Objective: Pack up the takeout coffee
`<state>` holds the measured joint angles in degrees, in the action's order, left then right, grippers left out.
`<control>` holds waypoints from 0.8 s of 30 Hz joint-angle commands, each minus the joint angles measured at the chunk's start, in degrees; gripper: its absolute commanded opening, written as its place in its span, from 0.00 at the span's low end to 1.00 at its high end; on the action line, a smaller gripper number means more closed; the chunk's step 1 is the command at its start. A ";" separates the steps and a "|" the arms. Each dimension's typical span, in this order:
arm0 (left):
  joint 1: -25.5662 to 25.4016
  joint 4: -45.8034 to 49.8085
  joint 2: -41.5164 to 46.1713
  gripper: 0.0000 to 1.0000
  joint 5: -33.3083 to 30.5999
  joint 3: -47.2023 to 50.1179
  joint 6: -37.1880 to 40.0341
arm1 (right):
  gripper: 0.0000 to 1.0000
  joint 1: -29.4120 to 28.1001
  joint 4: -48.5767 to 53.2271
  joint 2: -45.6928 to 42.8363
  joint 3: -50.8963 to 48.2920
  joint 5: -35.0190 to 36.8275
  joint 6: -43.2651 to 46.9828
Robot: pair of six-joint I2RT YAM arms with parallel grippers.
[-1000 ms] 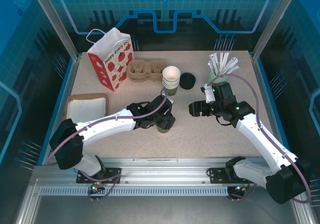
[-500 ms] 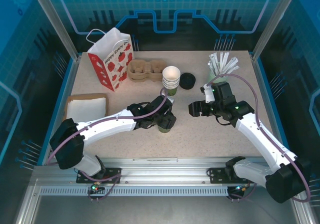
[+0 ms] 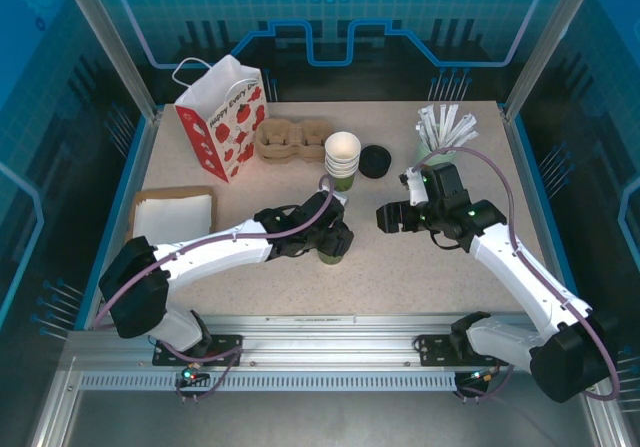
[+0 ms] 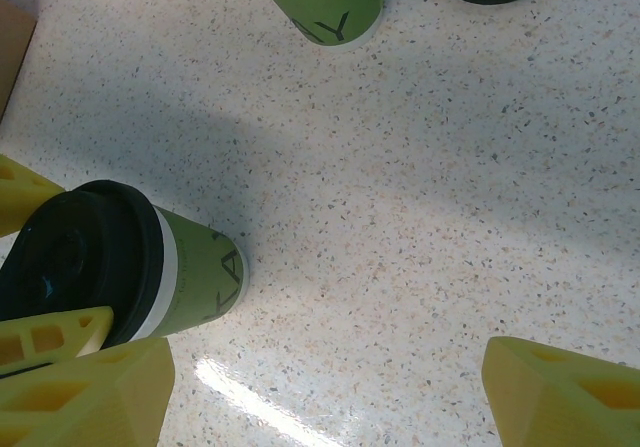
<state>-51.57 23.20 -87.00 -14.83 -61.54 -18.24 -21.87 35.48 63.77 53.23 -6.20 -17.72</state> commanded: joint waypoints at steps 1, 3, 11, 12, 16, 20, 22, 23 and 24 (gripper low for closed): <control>-0.85 1.82 -1.10 0.75 -1.00 1.78 0.59 | 0.82 -0.55 -0.32 0.30 -0.06 0.12 -0.12; -1.05 2.73 -1.41 0.75 -0.88 1.90 0.92 | 0.82 -0.55 -0.33 0.21 -0.16 0.13 -0.12; -1.25 5.13 -2.38 0.74 0.33 3.24 0.82 | 0.82 -0.69 -0.24 0.21 -0.18 0.23 -0.21; -1.39 5.31 -2.37 0.73 0.33 3.43 0.88 | 0.82 -0.67 -0.24 0.19 -0.15 0.22 -0.21; -1.40 5.89 -2.38 0.71 -0.11 4.44 0.67 | 0.82 -0.79 -0.15 0.13 -0.10 0.30 -0.30; -2.44 6.38 -2.63 0.68 -2.69 5.97 0.81 | 0.82 -0.98 0.05 -0.07 -0.06 0.55 -0.35; -2.91 6.72 -2.98 0.67 -3.89 6.53 0.84 | 0.82 -0.98 0.03 0.12 0.03 0.57 -0.37; -2.92 6.45 -2.77 0.67 -3.81 7.22 0.61 | 0.82 -0.98 -0.03 0.17 0.10 0.62 -0.30; -2.92 6.17 -2.48 0.66 -3.73 7.78 0.42 | 0.82 -0.94 0.02 0.21 0.12 0.58 -0.30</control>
<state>-53.76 20.25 -86.59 -18.70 -58.96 -17.91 -22.20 35.35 63.77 53.23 -6.13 -17.76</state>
